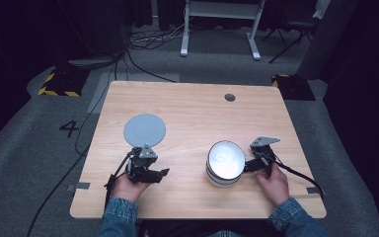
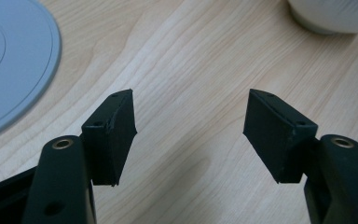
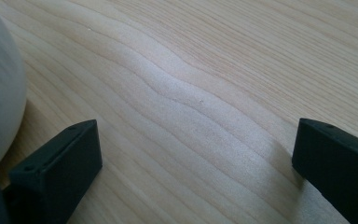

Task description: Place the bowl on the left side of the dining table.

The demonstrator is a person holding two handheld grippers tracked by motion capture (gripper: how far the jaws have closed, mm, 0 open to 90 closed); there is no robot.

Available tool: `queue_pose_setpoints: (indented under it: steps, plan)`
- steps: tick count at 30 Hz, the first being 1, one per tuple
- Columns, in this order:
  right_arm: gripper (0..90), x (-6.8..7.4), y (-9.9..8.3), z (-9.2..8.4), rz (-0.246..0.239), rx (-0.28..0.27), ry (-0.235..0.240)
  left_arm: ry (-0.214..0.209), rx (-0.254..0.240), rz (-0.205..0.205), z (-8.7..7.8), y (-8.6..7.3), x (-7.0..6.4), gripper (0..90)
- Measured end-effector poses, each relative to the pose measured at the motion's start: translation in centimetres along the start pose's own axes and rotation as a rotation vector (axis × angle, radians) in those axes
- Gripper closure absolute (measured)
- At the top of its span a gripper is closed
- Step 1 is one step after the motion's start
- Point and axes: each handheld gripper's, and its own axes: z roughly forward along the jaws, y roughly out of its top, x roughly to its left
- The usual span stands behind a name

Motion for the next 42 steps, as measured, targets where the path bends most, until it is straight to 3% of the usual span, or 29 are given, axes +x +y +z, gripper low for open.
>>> queue_pose_setpoints:
  steps: [8, 12, 13, 16, 17, 18, 19, 24, 27, 29, 31, 33, 36, 40, 42]
  plan:
    - [1.4, 0.0, 0.0, 0.0, 0.001, -0.001, -0.004, -0.021, -0.017, -0.016, -0.7, 1.8, -0.6, 34.4]
    - [1.4, 0.0, 0.0, 0.0, 0.002, -0.002, -0.006, -0.024, -0.020, -0.007, -0.9, 2.6, -1.0, 34.4]
    - [1.4, 0.0, 0.0, 0.0, 0.002, -0.002, -0.006, -0.013, -0.020, 0.012, -1.0, 2.8, -1.1, 34.4]
    - [1.4, 0.1, 0.0, 0.0, 0.003, -0.001, -0.006, -0.047, -0.011, 0.002, -1.0, 3.4, -1.6, 34.4]
    - [1.4, 0.1, 0.0, 0.0, 0.002, -0.001, -0.006, -0.028, -0.015, 0.033, -1.1, 3.7, -1.6, 34.4]
    - [1.4, 0.1, 0.0, 0.0, 0.003, -0.001, -0.006, -0.024, -0.019, 0.036, -1.2, 3.9, -1.7, 34.4]
    - [1.3, 0.1, 0.0, 0.0, 0.003, -0.002, -0.006, -0.037, -0.026, 0.017, -1.3, 4.1, -1.9, 34.4]
    - [1.3, 0.2, 0.1, 0.0, 0.022, 0.004, -0.011, -0.048, -0.038, 0.034, -1.7, 5.1, -2.1, 34.4]
    - [1.2, 0.3, 0.1, 0.0, 0.022, 0.005, -0.014, -0.062, -0.057, 0.017, -1.7, 5.8, -2.4, 34.4]
    - [1.2, 0.3, 0.1, 0.0, 0.021, 0.005, -0.015, -0.074, -0.063, 0.028, -1.8, 6.4, -2.7, 34.4]
    - [1.2, 0.3, 0.1, 0.0, 0.021, 0.005, -0.015, -0.060, -0.068, 0.052, -1.8, 6.9, -3.0, 34.4]
    - [1.2, 0.2, 0.1, 0.0, 0.017, 0.006, -0.017, -0.086, -0.068, 0.053, -1.7, 7.4, -3.4, 34.5]
    - [1.2, 0.3, 0.1, 0.0, 0.021, 0.005, -0.015, -0.076, -0.056, 0.087, -1.6, 8.1, -3.7, 34.5]
    - [1.2, 0.3, 0.1, 0.0, 0.022, 0.005, -0.015, -0.085, -0.062, 0.100, -1.6, 9.0, -4.2, 34.6]
    - [1.2, 0.3, 0.1, 0.0, 0.022, 0.005, -0.015, -0.112, -0.062, 0.089, -1.6, 9.4, -4.5, 34.7]
